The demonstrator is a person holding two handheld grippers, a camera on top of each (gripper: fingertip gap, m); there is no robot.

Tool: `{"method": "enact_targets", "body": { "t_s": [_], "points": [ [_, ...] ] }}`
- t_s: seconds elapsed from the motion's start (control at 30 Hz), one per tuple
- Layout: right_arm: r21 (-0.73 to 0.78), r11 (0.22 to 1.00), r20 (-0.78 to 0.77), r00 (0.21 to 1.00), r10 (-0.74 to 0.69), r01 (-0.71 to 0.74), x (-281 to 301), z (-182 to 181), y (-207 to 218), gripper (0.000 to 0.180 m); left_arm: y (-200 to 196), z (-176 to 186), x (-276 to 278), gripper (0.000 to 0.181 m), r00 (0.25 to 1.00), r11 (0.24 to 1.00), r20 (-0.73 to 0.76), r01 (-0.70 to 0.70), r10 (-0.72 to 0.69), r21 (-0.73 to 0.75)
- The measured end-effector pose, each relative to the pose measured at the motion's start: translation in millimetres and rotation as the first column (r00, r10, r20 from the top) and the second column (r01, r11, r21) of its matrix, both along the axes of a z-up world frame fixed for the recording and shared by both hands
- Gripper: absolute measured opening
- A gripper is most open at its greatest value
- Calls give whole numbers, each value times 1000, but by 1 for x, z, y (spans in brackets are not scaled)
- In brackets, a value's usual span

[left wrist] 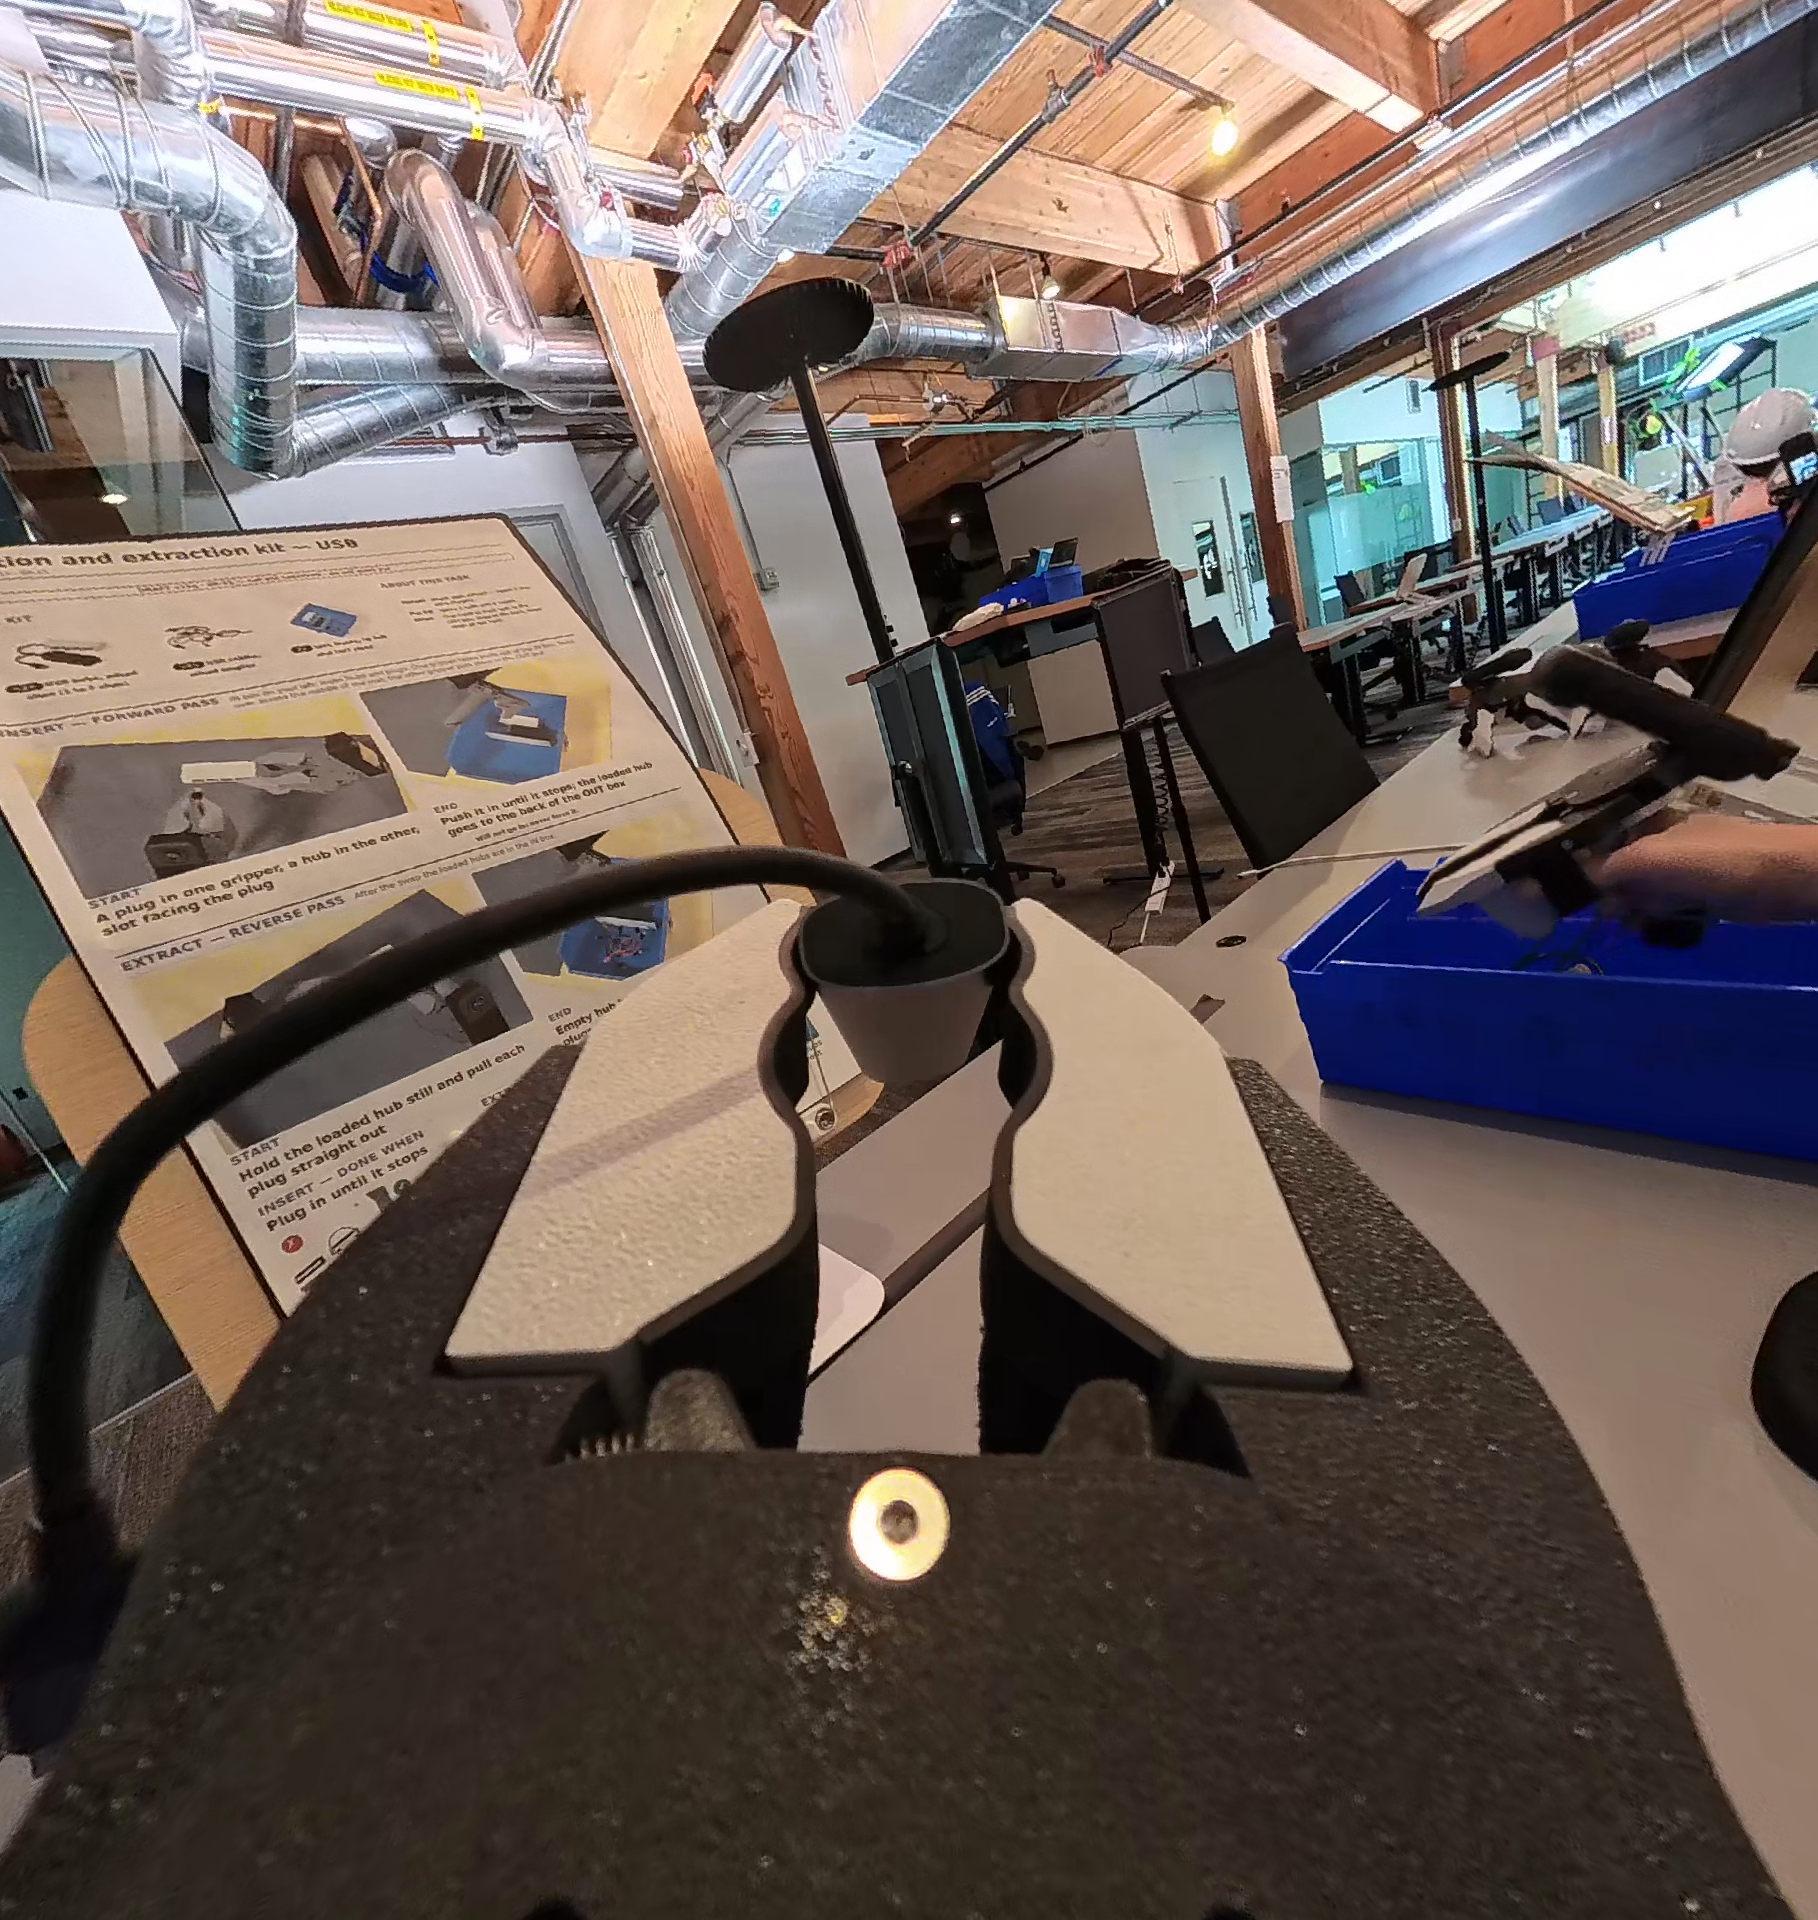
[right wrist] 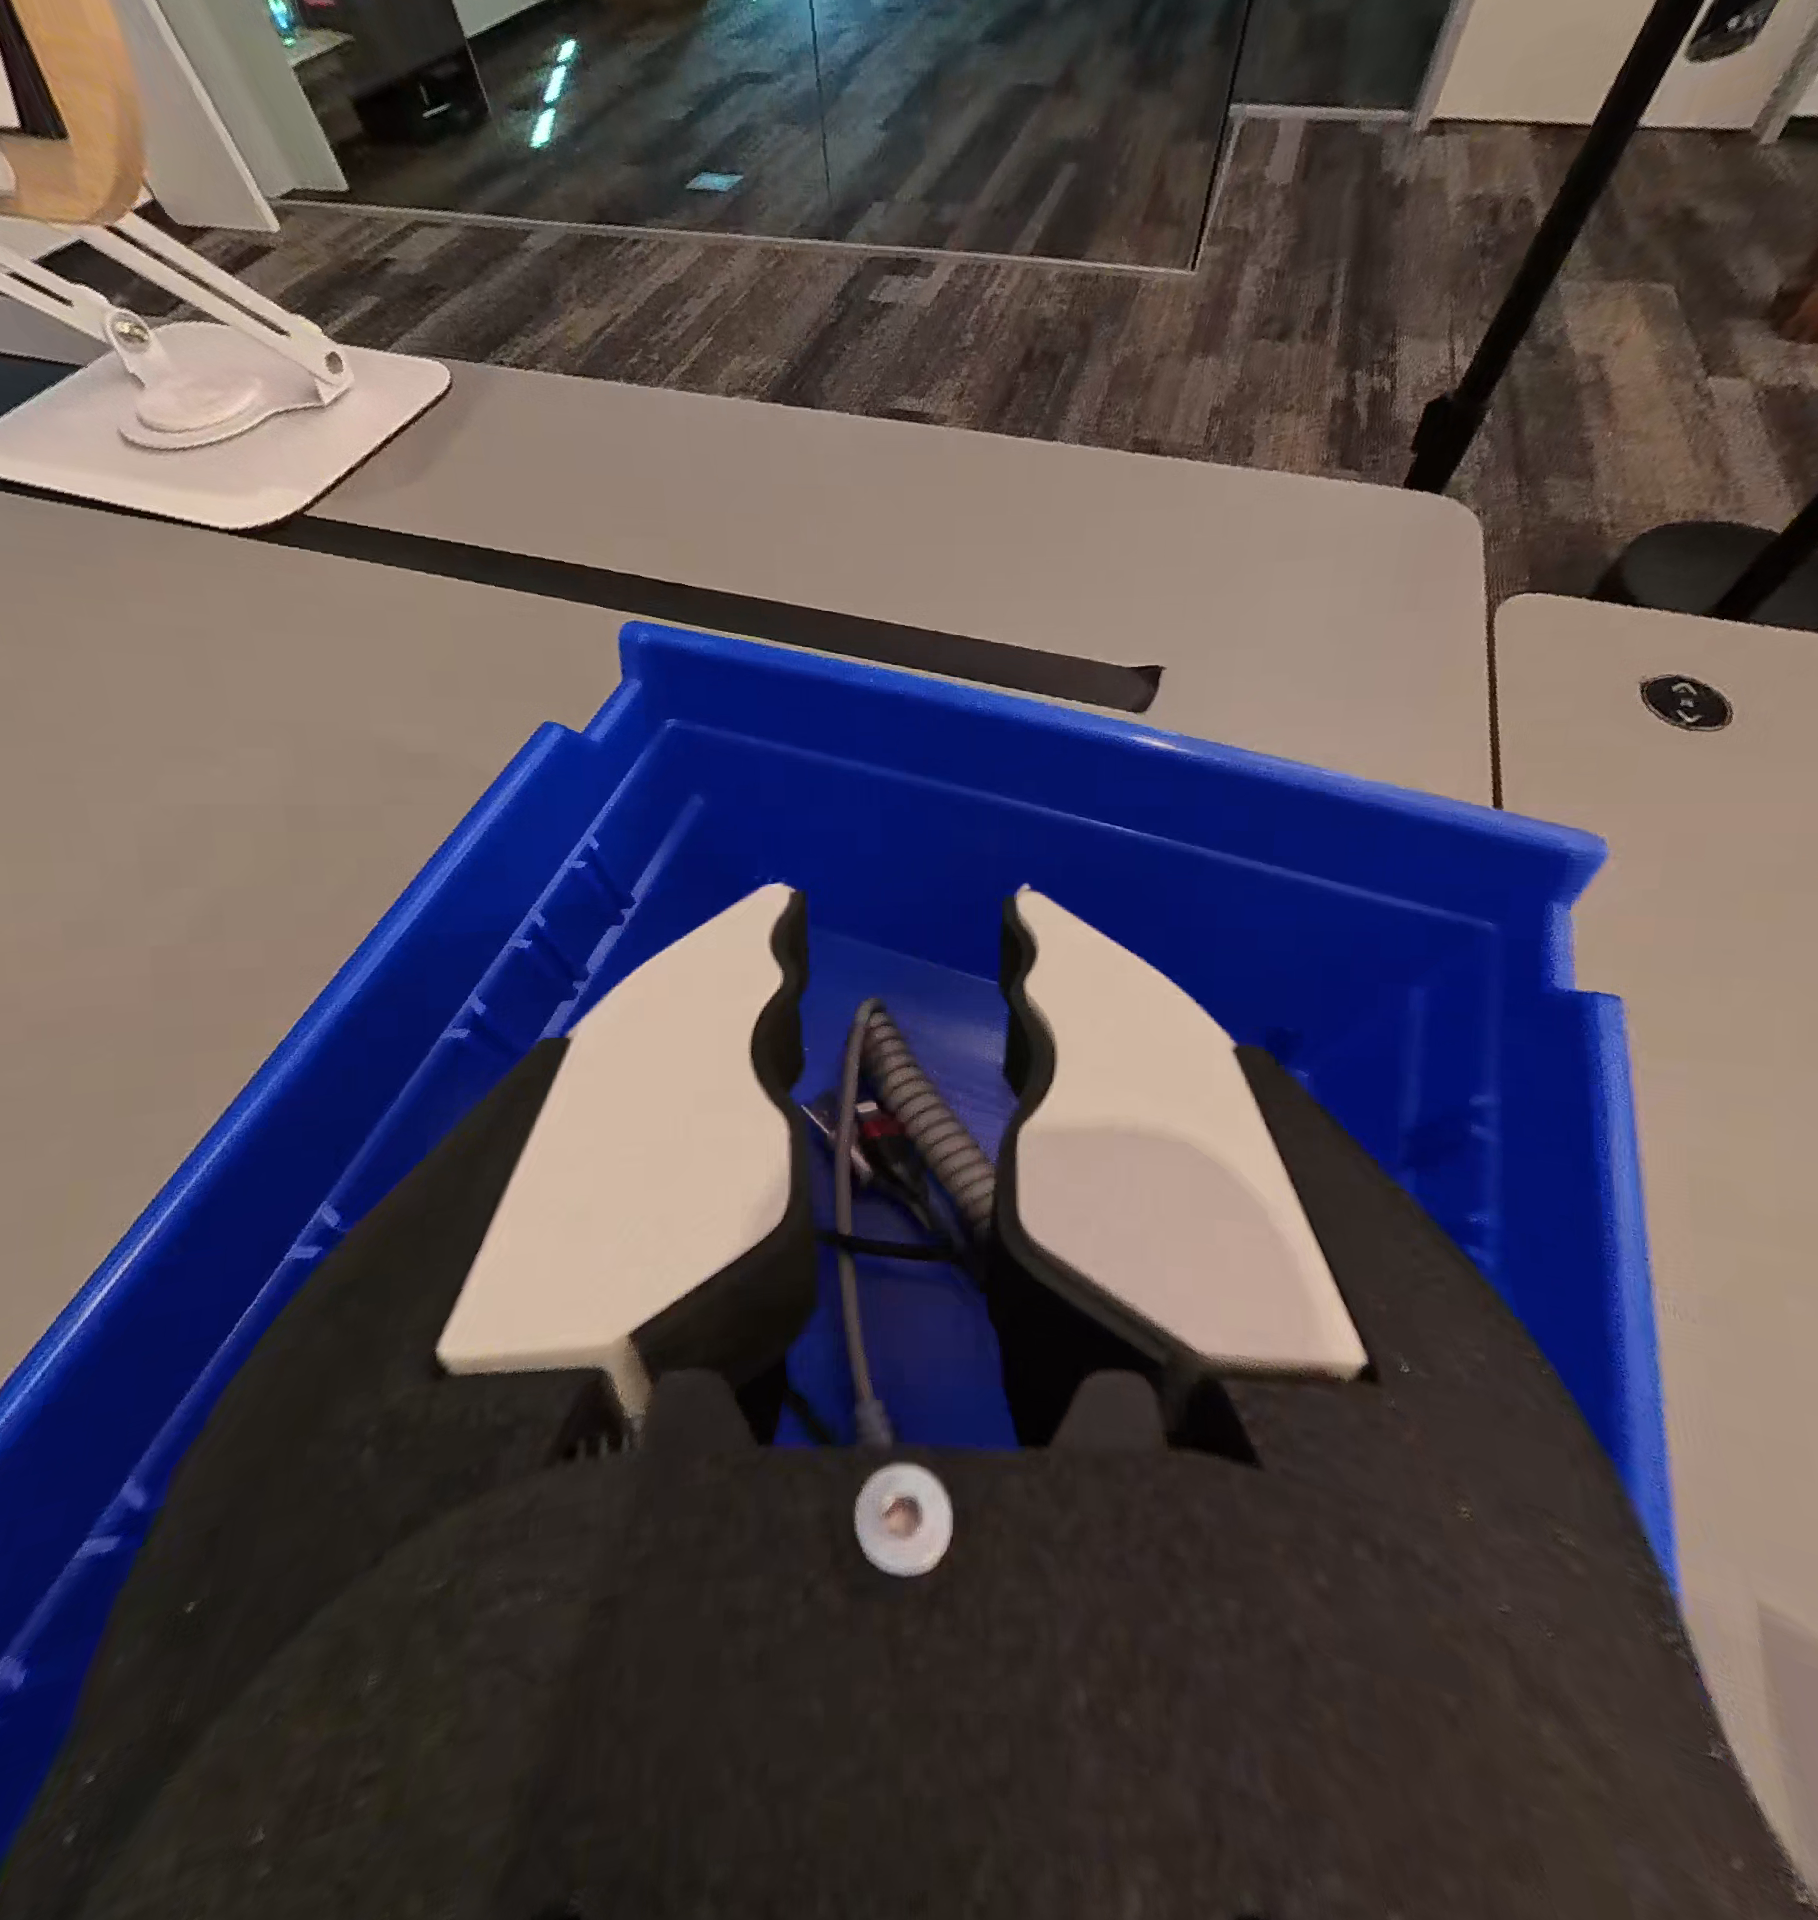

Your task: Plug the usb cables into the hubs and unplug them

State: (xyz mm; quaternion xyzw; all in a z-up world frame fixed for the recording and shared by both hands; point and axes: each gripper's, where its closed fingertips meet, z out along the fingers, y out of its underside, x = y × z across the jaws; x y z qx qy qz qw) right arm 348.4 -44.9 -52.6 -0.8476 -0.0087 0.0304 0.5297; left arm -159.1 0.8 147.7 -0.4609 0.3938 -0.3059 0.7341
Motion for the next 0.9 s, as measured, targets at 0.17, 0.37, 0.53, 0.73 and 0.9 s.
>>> {"method": "enact_targets", "body": {
  "t_s": [0.17,0.37,0.53,0.73,0.9],
  "points": [
    [0,999,21,999,-44,44,11,16,-10,46,0,1,-2,33,1000,1000,8,1,-1,-2],
    [171,980,126,989,79,-100,-32,97,-10,44,-7,3,2,33,999,999,14,51,-51,-12],
    [291,814,277,859,430,-502,-171,177,-7,43,-24,1,14,33,986,985,7,166,-166,-43],
    [223,493,463,537,706,-841,-339,201,-29,38,-49,-2,28,33,956,956,-12,291,-292,-45],
    [151,326,493,357,793,-933,-418,180,-37,39,-75,0,36,33,901,899,16,433,-433,-62]
  ]
}}
